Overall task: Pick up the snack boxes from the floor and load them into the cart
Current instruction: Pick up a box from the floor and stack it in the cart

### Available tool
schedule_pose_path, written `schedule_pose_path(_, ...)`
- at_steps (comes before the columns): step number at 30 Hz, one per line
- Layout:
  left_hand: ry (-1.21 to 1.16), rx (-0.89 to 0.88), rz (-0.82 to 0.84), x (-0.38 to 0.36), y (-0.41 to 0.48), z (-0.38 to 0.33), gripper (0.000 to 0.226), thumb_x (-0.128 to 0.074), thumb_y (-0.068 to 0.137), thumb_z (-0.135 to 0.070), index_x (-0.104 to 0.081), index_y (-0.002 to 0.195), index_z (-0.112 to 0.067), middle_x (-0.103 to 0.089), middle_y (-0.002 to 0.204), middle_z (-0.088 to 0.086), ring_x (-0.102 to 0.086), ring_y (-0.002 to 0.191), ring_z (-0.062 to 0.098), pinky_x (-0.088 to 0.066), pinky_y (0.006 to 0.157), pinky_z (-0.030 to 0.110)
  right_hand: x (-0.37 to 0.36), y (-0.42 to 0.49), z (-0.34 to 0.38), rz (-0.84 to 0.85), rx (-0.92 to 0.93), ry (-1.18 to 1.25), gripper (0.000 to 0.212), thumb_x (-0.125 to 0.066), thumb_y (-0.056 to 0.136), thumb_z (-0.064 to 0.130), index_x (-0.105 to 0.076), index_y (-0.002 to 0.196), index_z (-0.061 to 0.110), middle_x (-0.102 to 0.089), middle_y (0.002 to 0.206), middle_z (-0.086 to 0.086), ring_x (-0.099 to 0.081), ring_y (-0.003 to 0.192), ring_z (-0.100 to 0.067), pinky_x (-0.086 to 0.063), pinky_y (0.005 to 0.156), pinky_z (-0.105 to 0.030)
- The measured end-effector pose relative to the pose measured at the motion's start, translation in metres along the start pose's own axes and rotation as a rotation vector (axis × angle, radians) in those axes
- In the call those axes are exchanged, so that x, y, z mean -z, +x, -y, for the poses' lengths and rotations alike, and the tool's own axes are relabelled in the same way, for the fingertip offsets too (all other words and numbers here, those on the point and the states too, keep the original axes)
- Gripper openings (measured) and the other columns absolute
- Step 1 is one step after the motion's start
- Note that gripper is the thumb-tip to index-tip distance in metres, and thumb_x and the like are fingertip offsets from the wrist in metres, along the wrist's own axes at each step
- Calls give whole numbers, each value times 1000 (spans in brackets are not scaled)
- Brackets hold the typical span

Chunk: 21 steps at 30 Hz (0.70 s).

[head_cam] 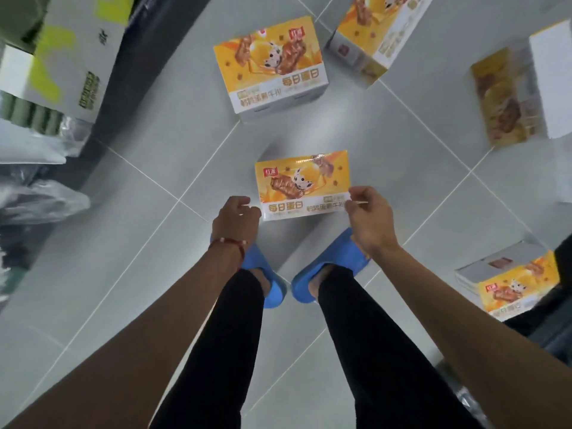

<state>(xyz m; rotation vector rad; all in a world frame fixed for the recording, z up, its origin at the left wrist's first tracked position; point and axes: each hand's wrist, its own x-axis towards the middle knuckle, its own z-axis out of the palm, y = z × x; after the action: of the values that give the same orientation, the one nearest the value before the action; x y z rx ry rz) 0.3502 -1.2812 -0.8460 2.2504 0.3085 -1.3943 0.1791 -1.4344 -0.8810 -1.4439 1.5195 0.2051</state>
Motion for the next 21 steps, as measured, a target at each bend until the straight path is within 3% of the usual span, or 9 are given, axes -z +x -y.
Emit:
schedule_pose_path(4, -27, -4, -73, -33, 77, 9, 46, -56, 95, -33, -53, 139, -21, -58, 139, 4, -53, 125, 26, -38, 98, 30, -40, 64, -24, -76, 56, -88, 52, -58, 103, 29, -43, 151, 15, -45, 151, -7, -53, 127, -22, -46, 111, -42)
schedule_pose_path(8, -82, 12, -119, -63, 131, 8, 57, -51, 96, -48, -46, 144, -17, -50, 146, 6, -47, 132, 28, -34, 103, 34, -61, 110, -31, -157, 16, -70, 66, -54, 103, 38, -29, 158, 13, -33, 159, -10, -41, 143, -27, -37, 118, -45)
schedule_pose_path(11, -124, 16, -155, -87, 168, 4, 57, -44, 97, -55, -50, 138, -16, -57, 133, 9, -53, 119, 30, -36, 87, 35, -73, 144, -36, -173, -77, 4, 78, -46, 90, 60, -38, 154, 15, -46, 151, -9, -50, 135, -28, -40, 115, -50)
schedule_pose_path(13, -149, 39, -170, -99, 186, 2, 67, -34, 95, -66, -53, 135, -15, -59, 131, 13, -55, 118, 34, -37, 87, 39, -77, 159, -36, -155, -115, 42, 80, -39, 84, 69, -50, 144, 17, -58, 138, -7, -57, 126, -27, -44, 111, -48)
schedule_pose_path(15, -213, 91, -189, -106, 193, -1, 77, -29, 92, -75, -51, 137, -16, -57, 133, 15, -53, 120, 35, -36, 92, 43, -80, 166, -36, -114, -145, 68, 61, -40, 95, 67, -58, 127, 19, -61, 121, -2, -58, 117, -27, -44, 106, -42)
schedule_pose_path(17, -203, 136, -197, -109, 191, -1, 75, -32, 91, -75, -45, 139, -19, -55, 132, 17, -52, 116, 35, -33, 86, 41, -80, 171, -39, -102, -154, 67, 45, -42, 101, 64, -59, 112, 24, -59, 108, 1, -57, 108, -26, -43, 99, -40)
schedule_pose_path(21, -121, 166, -182, -103, 170, 0, 71, -38, 91, -73, -43, 138, -21, -53, 121, 19, -45, 102, 33, -31, 84, 40, -74, 152, -34, -98, -176, 61, 46, -49, 98, 67, -59, 110, 24, -59, 99, 6, -58, 103, -23, -39, 89, -35)
